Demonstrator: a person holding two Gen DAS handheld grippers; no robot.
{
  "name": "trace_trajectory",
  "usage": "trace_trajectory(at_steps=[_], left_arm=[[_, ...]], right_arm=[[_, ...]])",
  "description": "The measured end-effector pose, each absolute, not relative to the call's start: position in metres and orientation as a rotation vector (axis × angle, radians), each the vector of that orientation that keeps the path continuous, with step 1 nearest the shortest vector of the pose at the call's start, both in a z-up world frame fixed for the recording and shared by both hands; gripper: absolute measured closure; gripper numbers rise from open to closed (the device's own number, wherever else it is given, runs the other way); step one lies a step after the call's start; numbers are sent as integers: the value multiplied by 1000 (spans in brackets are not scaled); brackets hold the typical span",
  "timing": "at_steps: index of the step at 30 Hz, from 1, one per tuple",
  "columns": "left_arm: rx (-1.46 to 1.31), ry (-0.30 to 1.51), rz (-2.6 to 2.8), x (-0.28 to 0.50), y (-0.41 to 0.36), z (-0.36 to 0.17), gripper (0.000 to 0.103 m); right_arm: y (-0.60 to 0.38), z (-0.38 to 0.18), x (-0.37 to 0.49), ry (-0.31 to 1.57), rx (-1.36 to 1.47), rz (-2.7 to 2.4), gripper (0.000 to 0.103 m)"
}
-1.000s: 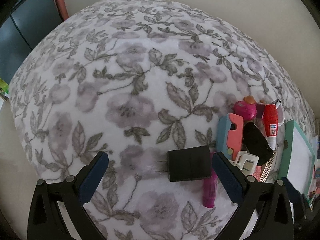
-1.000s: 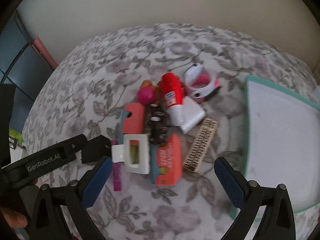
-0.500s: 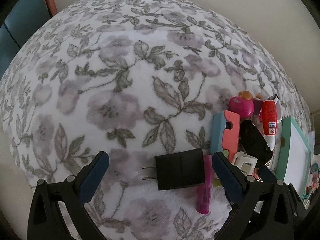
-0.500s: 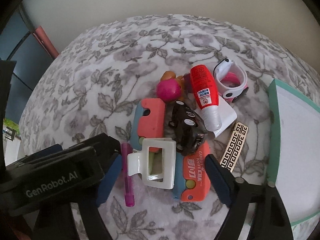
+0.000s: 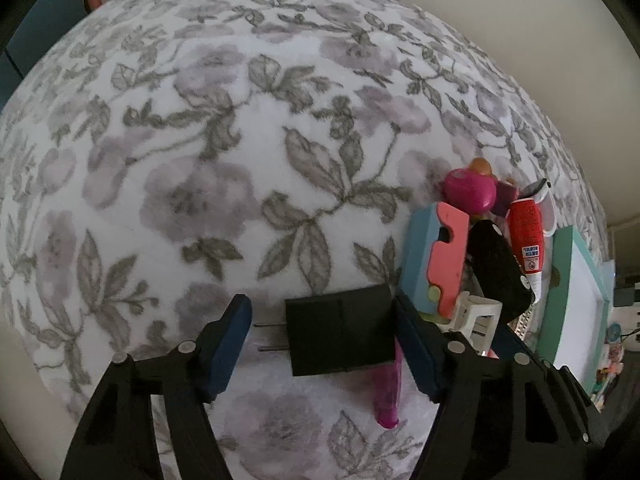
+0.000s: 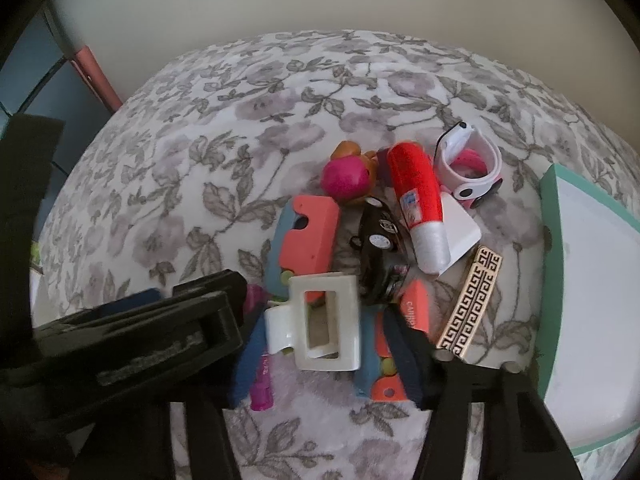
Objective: Organize rigid objects
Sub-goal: 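Grasp the black charger plug with the left gripper while the right gripper grasps the white hair clip, then carry the black plug and white clip over the teal-rimmed tray with both grippers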
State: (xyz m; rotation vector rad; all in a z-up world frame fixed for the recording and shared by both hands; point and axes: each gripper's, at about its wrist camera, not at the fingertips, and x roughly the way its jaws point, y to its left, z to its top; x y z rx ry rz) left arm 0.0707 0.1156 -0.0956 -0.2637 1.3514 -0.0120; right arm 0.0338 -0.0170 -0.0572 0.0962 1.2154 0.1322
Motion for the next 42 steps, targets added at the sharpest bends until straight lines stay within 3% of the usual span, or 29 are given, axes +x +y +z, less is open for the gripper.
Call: trace_trajectory(at_steps=[25,42], left_arm=[[-308,1285,-6,55,126,-68,33],[-179,1181,-36,57,73,8,33]], right_arm=[[-28,-45,16,1216,129,162,55],[-76,12,0,1077,267,119,55]])
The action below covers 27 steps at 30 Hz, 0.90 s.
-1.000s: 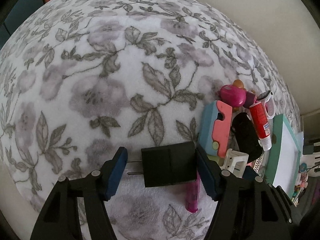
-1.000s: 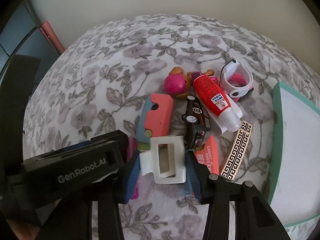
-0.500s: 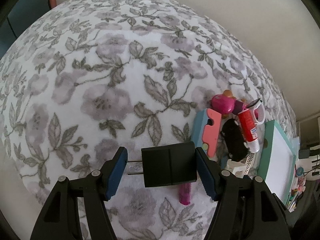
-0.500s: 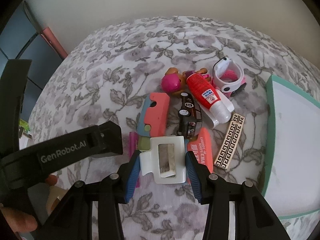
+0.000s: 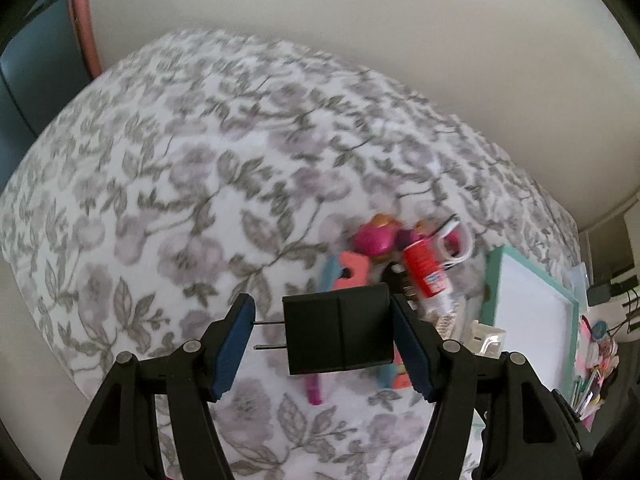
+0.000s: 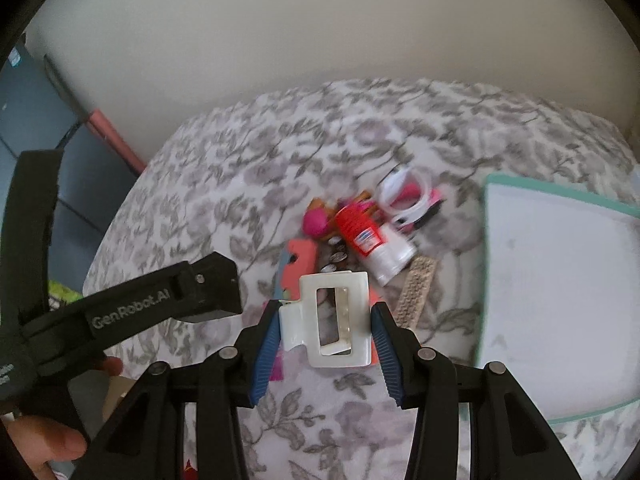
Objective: Organize rigid objects
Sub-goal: 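Carry the black plug and white clip over the teal-rimmed tray with both grippers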
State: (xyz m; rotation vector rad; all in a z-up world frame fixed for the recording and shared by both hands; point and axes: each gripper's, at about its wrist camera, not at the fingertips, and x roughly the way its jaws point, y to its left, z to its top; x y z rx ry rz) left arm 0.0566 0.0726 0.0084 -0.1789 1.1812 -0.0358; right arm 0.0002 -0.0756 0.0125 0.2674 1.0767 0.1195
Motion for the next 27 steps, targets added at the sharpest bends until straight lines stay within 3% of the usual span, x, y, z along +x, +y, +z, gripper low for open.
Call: trace_trajectory(at_steps=[12,27], left_arm=[[-59,1150,-116,59,-18,30,33],[44,1178,-196,63,-121,13,33]], right_arm=[[-153,33,-5,1003,307,-66,55],[-249,6,-4,1047,389,-264,55]])
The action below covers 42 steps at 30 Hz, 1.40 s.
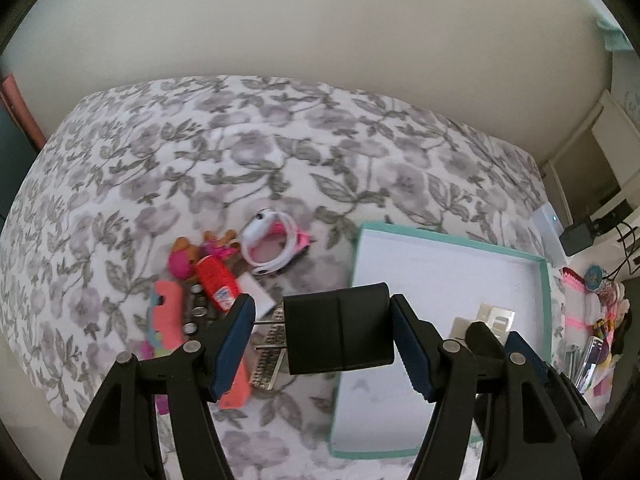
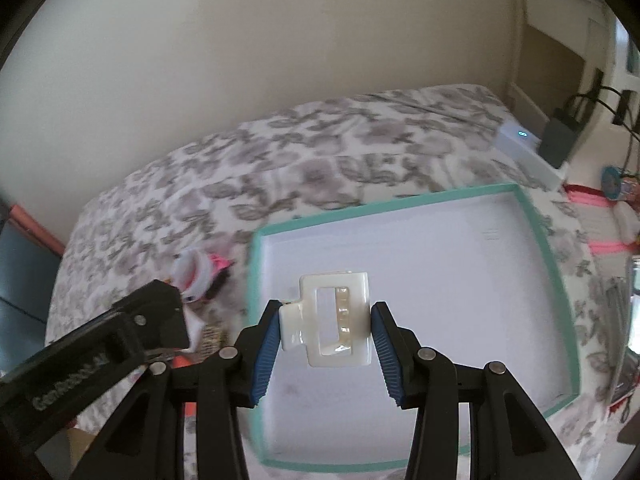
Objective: Organize rigid objects
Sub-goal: 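Carry the black plug and white clip over the teal-rimmed tray with both grippers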
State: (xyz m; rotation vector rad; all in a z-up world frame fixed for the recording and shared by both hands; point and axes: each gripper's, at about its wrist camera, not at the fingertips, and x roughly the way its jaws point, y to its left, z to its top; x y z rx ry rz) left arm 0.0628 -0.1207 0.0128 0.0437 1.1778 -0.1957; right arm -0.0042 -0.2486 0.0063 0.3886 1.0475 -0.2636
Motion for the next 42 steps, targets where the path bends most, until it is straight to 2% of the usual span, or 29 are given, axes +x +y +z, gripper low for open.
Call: trace_trajectory(at_steps=[14,42], left_arm=[[136,1210,-236,65,-186,-15,33],[196,1262,-246,74,-221,-64,33]], right_arm=[[-327,-9,-24,1061,381,-514,55],[-350,-30,-19,1107,382,-534,55]])
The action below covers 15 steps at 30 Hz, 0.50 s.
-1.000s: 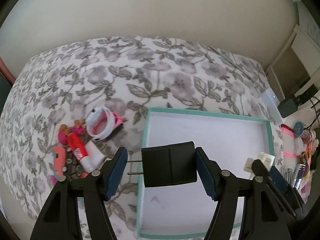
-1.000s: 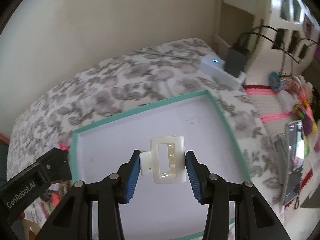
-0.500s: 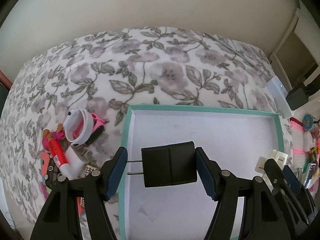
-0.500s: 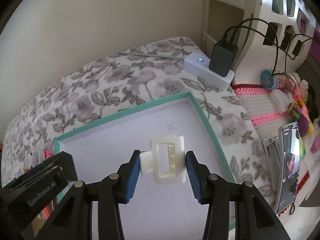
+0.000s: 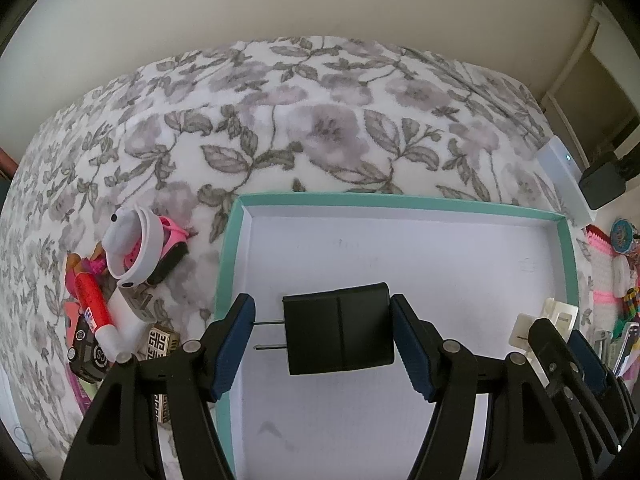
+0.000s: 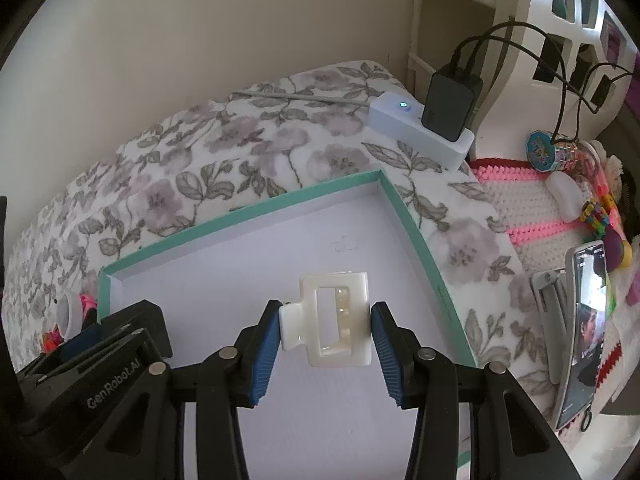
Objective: Organize rigid objects
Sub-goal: 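Carry the black plug and white clip over the teal-rimmed tray with both grippers, then open the left gripper to drop the plug while the right gripper releases the clip in the tray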
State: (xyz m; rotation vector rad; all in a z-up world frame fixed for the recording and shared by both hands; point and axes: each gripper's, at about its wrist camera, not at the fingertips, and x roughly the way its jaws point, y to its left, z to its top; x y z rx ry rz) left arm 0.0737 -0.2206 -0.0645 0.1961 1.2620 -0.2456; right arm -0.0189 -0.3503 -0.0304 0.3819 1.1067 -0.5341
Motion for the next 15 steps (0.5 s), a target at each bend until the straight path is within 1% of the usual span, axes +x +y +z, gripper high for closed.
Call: trace_trajectory(at_steps=[15], left_arm=[[182,1278,-244,76,-216,-71,33]], right_arm=[[-342,-47,-14,1179,330,-521,55]])
